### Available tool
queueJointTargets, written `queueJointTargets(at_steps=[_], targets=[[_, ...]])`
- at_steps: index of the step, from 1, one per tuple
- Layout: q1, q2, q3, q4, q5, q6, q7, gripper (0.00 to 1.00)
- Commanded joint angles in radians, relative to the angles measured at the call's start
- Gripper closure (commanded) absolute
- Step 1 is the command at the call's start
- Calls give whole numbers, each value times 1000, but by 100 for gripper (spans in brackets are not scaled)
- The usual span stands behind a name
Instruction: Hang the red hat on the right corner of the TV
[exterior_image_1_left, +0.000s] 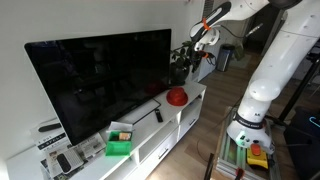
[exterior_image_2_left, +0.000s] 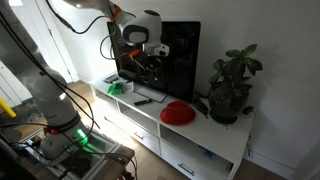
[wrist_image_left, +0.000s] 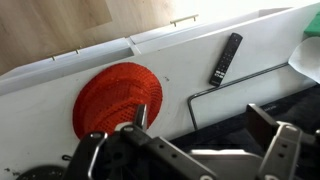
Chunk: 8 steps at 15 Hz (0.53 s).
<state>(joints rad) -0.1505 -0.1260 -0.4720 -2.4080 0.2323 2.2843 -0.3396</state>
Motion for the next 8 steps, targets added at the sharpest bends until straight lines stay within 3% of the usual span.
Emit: queueJointTargets(at_steps=[1, 8], targets=[[-57, 44, 49, 17, 31, -5, -30, 0], [-69, 104, 55, 60, 49, -18, -49, 0]])
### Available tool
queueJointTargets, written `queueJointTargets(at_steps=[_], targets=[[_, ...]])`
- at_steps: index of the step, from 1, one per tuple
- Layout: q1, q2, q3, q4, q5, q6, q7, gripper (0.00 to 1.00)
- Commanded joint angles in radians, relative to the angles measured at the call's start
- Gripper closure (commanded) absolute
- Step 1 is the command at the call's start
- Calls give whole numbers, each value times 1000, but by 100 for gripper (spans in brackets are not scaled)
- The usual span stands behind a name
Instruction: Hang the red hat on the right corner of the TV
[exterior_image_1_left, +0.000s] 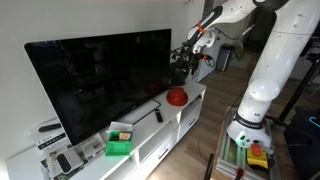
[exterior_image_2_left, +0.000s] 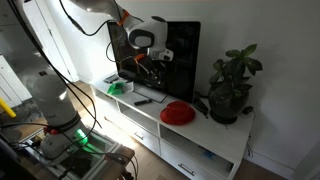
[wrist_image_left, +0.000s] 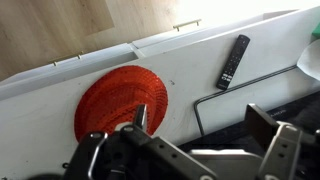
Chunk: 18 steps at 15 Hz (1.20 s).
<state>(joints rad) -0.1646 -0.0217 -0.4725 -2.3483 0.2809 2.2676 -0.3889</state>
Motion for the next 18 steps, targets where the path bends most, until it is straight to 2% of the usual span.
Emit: queueJointTargets(at_steps=[1, 4, 9, 12, 18], targets=[[-65, 54, 54, 39, 25, -14, 18, 0], [-109, 206, 70, 111, 44, 94, 136, 0], [-155, 398, 151, 233, 29, 220, 257, 0], [-162, 481, 198, 297, 8, 231, 299, 0], [-143, 630, 208, 373, -104, 278, 349, 0]])
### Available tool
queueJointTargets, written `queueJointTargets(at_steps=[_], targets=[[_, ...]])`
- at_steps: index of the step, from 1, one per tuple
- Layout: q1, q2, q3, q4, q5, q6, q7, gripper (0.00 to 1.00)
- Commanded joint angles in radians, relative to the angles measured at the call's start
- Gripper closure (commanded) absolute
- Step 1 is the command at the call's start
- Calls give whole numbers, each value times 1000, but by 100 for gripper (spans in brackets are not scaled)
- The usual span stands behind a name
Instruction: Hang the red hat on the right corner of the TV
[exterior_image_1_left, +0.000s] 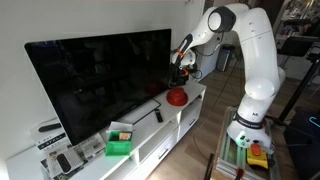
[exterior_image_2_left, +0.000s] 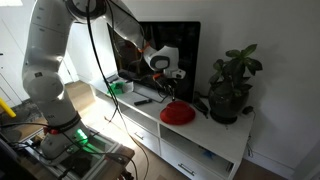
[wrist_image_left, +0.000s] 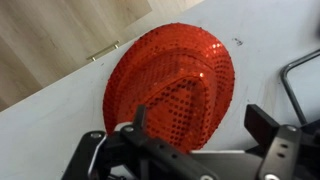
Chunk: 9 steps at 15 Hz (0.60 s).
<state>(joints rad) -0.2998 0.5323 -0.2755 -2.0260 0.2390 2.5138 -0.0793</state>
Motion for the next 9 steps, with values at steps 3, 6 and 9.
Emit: queueJointTargets(at_steps=[3, 6, 9], targets=[[18, 130, 2, 54, -115, 109, 79, 0], [51, 171, -13, 54, -162, 193, 123, 0], [81, 195, -24, 56, -189, 258, 159, 0]])
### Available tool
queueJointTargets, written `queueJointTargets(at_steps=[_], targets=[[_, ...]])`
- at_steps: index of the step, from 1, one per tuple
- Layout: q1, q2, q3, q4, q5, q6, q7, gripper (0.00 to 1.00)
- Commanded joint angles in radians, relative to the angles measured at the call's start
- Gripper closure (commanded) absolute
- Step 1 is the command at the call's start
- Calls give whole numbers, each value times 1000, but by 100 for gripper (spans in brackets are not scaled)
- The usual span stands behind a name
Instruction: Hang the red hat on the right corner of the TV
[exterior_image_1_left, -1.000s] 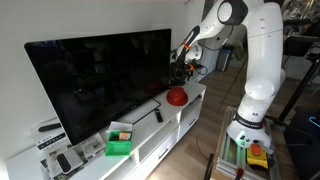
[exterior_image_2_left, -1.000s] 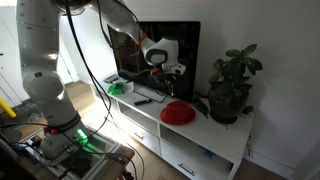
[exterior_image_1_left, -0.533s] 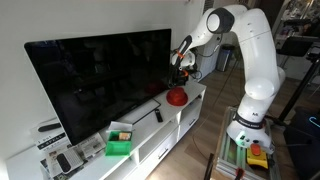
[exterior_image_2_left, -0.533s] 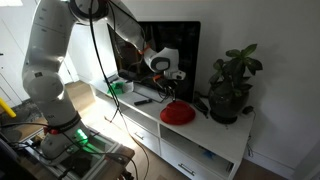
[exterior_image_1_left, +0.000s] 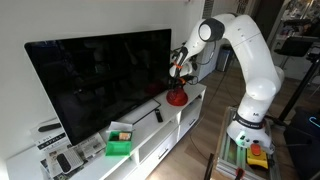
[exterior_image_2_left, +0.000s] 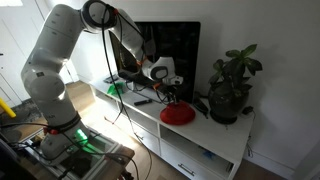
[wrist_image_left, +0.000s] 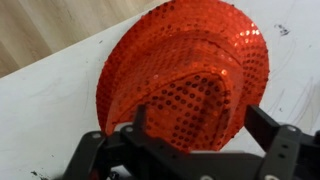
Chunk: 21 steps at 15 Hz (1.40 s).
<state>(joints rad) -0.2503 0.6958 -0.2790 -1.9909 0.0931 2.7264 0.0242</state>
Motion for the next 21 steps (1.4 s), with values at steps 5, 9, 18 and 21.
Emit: queueJointTargets(at_steps=[5, 9, 18, 21], targets=[[96, 62, -72, 23, -79, 87, 122, 47], [121, 55, -101, 12, -87, 60, 154, 76], [71, -58, -145, -83, -79, 23, 156, 99], [73, -172, -197, -184, -94, 65, 150, 99]])
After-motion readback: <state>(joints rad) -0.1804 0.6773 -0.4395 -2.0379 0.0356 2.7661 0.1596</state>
